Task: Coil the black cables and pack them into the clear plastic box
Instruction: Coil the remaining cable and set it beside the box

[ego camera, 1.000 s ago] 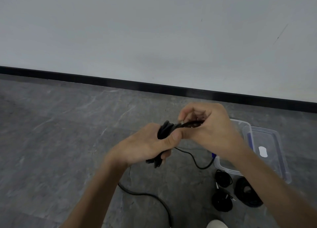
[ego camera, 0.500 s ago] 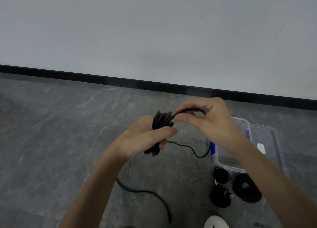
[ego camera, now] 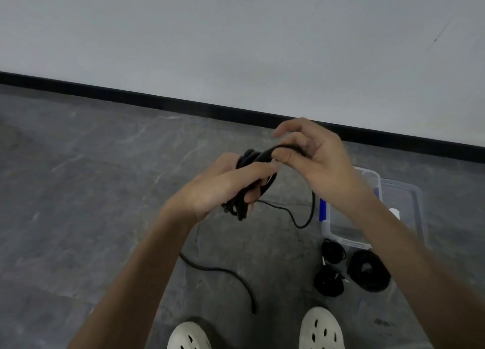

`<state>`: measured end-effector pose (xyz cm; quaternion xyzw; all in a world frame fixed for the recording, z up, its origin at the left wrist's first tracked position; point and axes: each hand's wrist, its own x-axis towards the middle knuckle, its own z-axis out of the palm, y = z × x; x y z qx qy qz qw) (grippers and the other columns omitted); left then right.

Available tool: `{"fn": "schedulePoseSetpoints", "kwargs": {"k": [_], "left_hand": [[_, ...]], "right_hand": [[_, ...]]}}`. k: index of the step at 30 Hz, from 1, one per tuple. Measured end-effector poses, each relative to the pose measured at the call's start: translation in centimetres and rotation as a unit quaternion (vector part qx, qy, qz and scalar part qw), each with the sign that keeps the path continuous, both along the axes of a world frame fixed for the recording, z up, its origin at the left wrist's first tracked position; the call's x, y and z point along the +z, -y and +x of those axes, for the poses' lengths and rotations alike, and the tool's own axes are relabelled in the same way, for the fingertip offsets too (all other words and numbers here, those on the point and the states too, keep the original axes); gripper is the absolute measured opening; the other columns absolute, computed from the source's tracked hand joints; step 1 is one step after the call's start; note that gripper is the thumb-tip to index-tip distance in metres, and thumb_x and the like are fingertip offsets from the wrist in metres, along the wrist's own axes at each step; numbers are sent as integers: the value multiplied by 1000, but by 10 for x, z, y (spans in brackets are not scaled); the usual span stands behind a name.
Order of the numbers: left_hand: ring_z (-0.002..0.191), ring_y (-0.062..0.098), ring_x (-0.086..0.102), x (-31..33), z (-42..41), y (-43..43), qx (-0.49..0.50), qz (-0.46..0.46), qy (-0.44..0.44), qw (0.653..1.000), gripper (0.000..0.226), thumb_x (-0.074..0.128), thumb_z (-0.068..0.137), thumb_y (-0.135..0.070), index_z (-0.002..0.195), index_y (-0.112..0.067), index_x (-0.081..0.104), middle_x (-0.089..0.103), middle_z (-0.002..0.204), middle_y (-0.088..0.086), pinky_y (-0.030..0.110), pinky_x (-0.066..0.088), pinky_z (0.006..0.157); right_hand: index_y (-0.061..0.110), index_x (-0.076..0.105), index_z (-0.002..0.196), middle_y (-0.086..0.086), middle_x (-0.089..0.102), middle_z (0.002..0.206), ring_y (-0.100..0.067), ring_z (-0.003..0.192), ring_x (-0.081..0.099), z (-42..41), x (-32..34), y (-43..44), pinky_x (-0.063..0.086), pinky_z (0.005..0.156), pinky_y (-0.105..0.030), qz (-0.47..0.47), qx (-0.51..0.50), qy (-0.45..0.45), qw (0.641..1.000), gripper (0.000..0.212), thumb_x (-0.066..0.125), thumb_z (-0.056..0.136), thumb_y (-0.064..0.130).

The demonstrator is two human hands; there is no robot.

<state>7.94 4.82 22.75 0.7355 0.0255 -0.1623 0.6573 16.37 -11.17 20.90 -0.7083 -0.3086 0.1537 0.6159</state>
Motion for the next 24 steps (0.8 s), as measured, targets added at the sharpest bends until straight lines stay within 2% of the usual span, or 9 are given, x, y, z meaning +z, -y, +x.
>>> {"fn": "schedulePoseSetpoints", "kwargs": {"k": [3,5,8,11,13,15,17,21,24], "left_hand": [[49,16,48,-1,-4,4,25,-5,-10,1000,38,54,89,-41,75,-6,53,46,48,-3,29,42,58],[49,15,49,-1,-8,6,50,-4,-12,999,34,54,88,-38,75,-7,53,46,49,-4,29,41,59],[51,15,50,-1,-15,9,97,-26,-18,995,29,56,87,-30,66,-10,49,45,51,-2,26,43,58],[51,14,49,0,-20,13,120,-64,-26,990,32,52,93,-16,61,-14,52,43,51,-2,24,43,59],[49,13,47,0,-24,15,117,-109,-31,987,21,48,93,-13,82,-7,65,41,50,-4,25,43,59],[46,10,45,1,-30,16,107,-160,-38,981,31,48,89,-15,114,-4,65,39,49,-6,23,43,57],[45,9,44,0,-35,16,100,-181,-38,978,44,49,84,-18,122,0,61,39,48,-7,22,43,55],[43,9,44,5,-39,17,106,-152,-43,982,55,50,78,-22,112,22,52,40,45,-7,23,42,56],[44,11,44,8,-41,20,104,-142,-45,983,29,51,78,-20,92,4,57,39,45,-6,22,41,54]], "right_hand": [[18,59,94,-1,67,78,-17,79,64,-1,1,1,53,78,-34,2,9,-30,1000,19,68,78,22],[17,62,91,2,67,83,-11,83,65,-3,1,0,54,80,-27,0,10,-21,1000,13,69,82,12],[15,66,92,13,69,82,-1,83,65,-5,4,1,50,79,-17,10,5,-28,1000,16,63,87,0],[13,65,100,11,70,85,-1,83,66,-10,6,1,50,79,-17,8,4,-29,1000,19,58,91,-1],[10,64,105,10,70,86,-2,85,67,-15,6,2,50,80,-17,18,7,-28,999,20,55,92,-1],[9,62,110,9,70,86,-2,84,67,-20,7,3,50,80,-17,39,2,-39,998,22,54,92,-2],[7,61,112,5,69,85,-2,82,66,-27,9,5,50,79,-18,53,-7,-42,998,23,54,92,-1],[6,64,106,2,64,75,-8,71,60,-39,12,6,51,73,-21,46,-15,-24,999,16,54,94,3],[3,60,102,-5,62,72,-14,69,58,-42,13,11,51,72,-31,31,-29,-38,998,9,56,94,7]]}}
